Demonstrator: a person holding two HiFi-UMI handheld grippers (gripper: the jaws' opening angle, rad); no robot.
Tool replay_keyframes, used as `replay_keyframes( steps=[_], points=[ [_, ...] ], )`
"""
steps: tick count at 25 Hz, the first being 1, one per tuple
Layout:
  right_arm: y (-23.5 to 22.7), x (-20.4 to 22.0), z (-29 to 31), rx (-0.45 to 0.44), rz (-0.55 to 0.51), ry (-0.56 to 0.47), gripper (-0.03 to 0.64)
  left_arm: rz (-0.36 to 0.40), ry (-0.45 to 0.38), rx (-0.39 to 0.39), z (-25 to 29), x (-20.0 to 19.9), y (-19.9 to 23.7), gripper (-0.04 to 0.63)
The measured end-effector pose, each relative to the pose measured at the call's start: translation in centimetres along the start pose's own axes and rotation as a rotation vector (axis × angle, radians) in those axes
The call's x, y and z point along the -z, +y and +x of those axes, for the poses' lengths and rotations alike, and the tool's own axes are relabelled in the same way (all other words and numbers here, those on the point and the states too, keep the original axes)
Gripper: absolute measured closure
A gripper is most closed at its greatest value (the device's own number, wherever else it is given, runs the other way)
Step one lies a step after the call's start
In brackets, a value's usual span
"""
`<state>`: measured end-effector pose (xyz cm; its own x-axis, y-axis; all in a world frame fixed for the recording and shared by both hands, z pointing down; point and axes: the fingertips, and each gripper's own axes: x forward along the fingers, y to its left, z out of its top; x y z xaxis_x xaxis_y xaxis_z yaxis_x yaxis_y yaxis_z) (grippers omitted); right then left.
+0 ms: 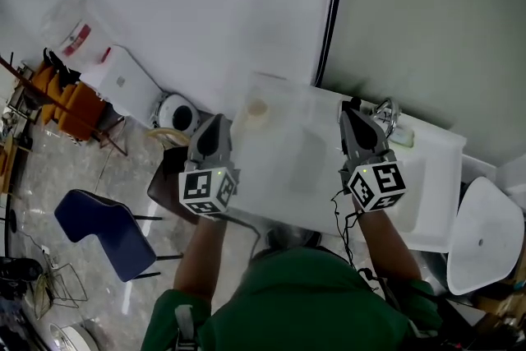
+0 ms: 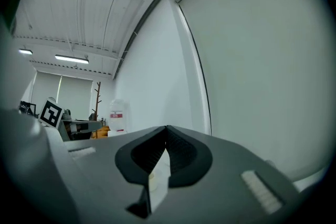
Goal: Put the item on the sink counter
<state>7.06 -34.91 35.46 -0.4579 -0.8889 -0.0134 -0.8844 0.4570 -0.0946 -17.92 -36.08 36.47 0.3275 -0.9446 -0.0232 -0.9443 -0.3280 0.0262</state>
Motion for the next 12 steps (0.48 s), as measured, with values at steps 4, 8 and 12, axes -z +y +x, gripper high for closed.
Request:
replay_keyframes(
  steps=[4,8,12],
  points=[
    [0.7,-2.2,-0.4,-0.013,-0.054,-0.037,0.62,0.03,-0.042,-0.001,-1.1,-2.7,-0.6,0.597],
    [1.2,-4.3,-1.3,-0.025,-0.129,-0.085,0.62,0.115,-0.078,-0.007,-1.9,-4.8,-1.1,0.597],
    [0.9,-5.3,-1.9,-0.019,-0.142,-0.105,0.62,0.11,-0.086,-0.012,-2.5,-5.6,-1.0,0.597]
  ],
)
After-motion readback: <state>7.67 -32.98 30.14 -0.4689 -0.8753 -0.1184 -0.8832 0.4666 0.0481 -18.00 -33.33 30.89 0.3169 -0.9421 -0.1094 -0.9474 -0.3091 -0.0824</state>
